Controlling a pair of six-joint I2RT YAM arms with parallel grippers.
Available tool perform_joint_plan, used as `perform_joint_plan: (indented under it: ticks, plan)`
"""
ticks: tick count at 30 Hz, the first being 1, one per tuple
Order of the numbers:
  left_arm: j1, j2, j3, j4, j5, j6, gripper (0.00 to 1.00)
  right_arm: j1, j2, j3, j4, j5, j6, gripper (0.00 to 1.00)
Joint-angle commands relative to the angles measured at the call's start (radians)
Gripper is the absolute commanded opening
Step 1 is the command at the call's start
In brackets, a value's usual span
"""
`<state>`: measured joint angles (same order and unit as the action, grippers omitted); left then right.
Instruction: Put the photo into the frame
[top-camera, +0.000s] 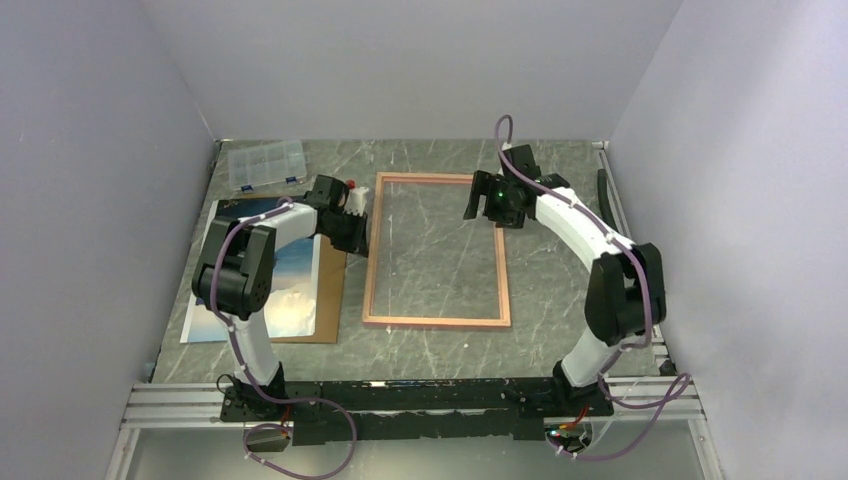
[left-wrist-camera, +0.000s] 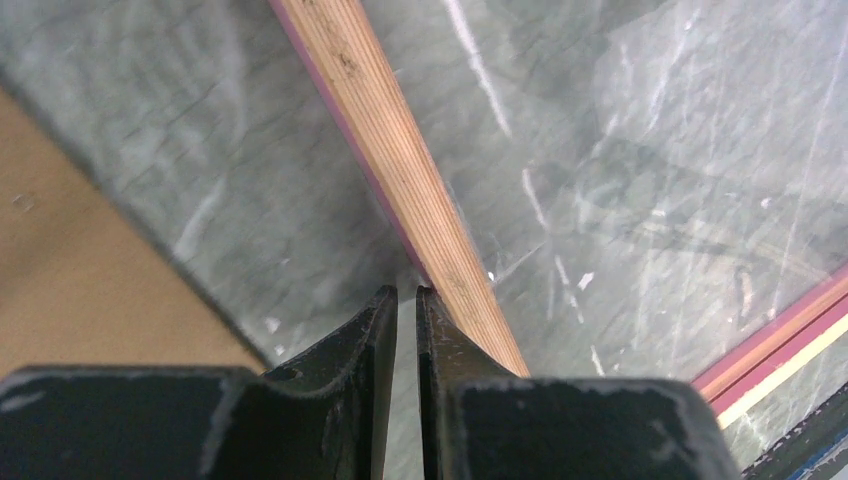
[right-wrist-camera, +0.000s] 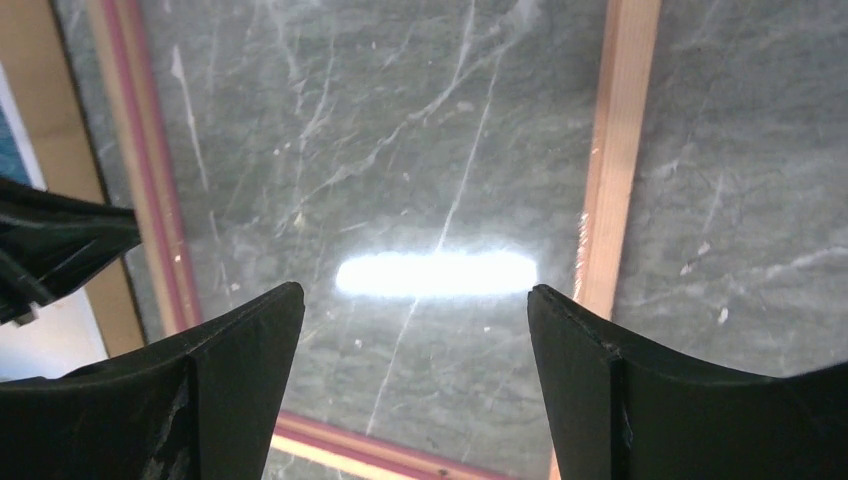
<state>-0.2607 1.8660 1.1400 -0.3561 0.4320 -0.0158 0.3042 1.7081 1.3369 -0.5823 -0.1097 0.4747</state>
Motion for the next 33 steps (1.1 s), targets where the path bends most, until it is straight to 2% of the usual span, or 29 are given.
perform_joint_plan:
  ticks: [1,6,9,15,19,22,25,29,33]
  plan:
    - [-0.059,0.029,0.069,0.007,0.044,-0.015,0.19,0.006,-0.115,-0.065,0.031,0.035,0.045,0.87]
    - [-0.047,-0.021,0.14,-0.093,0.028,0.003,0.22,0.093,-0.146,-0.06,0.028,0.096,0.058,0.89]
    - [0.025,-0.092,0.199,-0.217,0.036,0.066,0.32,0.175,-0.107,-0.002,0.034,0.107,0.082,0.89]
    - [0.289,-0.256,0.329,-0.544,0.042,0.204,0.53,0.343,0.024,0.15,0.113,0.088,0.149,0.89]
    - [0.512,-0.337,0.348,-0.657,-0.043,0.338,0.62,0.446,0.172,0.3,0.134,0.05,0.168,0.89]
    - [0.665,-0.35,0.322,-0.651,-0.122,0.417,0.64,0.51,0.281,0.409,0.12,0.039,0.161,0.89]
    - [0.78,-0.34,0.275,-0.596,-0.211,0.463,0.62,0.549,0.353,0.461,0.129,0.015,0.166,0.89]
    - [0.85,-0.332,0.164,-0.43,-0.376,0.504,0.56,0.576,0.412,0.47,0.16,-0.003,0.173,0.89]
    - [0.872,-0.294,0.092,-0.288,-0.496,0.512,0.51,0.586,0.438,0.459,0.176,-0.009,0.179,0.89]
